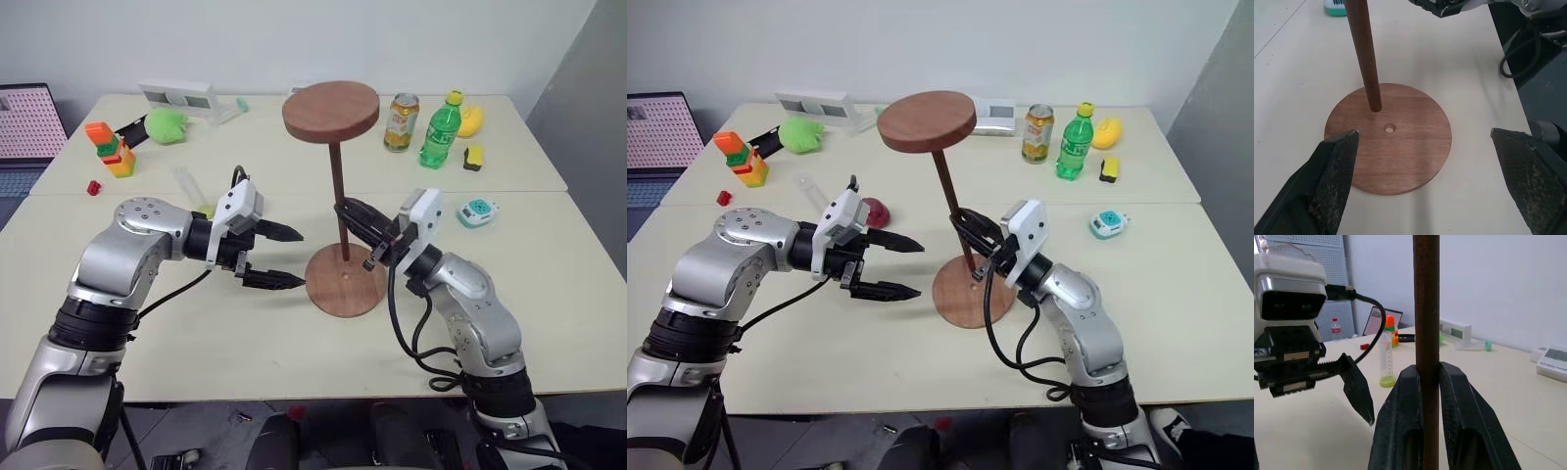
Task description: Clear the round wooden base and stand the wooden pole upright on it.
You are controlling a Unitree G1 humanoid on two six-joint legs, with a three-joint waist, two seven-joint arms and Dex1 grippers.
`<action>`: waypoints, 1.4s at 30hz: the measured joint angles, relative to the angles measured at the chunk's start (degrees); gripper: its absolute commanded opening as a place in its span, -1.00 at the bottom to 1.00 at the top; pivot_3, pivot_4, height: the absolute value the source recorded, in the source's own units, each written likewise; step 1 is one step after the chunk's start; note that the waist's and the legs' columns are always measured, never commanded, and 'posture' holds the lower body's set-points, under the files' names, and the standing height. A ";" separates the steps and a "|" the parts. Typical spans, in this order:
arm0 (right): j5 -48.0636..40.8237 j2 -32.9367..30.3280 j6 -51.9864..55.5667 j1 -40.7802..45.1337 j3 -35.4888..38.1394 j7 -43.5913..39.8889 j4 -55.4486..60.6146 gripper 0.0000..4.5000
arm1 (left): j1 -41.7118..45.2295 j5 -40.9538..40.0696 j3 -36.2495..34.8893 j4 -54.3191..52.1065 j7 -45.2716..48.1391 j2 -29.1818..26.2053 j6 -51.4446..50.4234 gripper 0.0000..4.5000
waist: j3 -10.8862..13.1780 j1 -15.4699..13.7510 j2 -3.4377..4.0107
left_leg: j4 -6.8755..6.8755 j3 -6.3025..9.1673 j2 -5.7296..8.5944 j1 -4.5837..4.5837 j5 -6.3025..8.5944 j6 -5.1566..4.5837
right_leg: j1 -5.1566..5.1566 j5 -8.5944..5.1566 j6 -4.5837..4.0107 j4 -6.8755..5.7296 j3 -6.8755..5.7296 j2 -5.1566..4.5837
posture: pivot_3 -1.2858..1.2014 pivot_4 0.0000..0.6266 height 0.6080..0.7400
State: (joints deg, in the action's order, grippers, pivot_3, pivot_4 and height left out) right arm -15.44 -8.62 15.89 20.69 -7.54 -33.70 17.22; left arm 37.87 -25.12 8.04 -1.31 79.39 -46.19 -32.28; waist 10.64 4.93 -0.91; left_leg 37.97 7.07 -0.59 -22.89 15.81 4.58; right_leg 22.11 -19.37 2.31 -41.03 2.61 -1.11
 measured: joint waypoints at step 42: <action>1.51 1.77 -8.03 -3.04 -4.51 2.54 -6.14 -0.92 | -2.92 0.30 0.03 -0.46 1.18 -0.10 1.44 1.00 | -0.01 -0.12 -0.01 | -0.01 0.01 0.00 0.07 0.00 0.00 | -0.06 0.00 0.00 -0.01 0.00 0.00 | 0.03 -0.52 1.00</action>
State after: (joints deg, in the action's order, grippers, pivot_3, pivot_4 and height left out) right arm -13.93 -6.84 7.86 17.64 -12.05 -31.16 11.08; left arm 34.94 -24.82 8.07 -1.76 80.57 -46.29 -30.84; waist 10.63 4.81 -0.92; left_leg 37.96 7.08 -0.59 -22.81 15.81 4.58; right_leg 22.04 -19.37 2.31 -41.04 2.62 -1.10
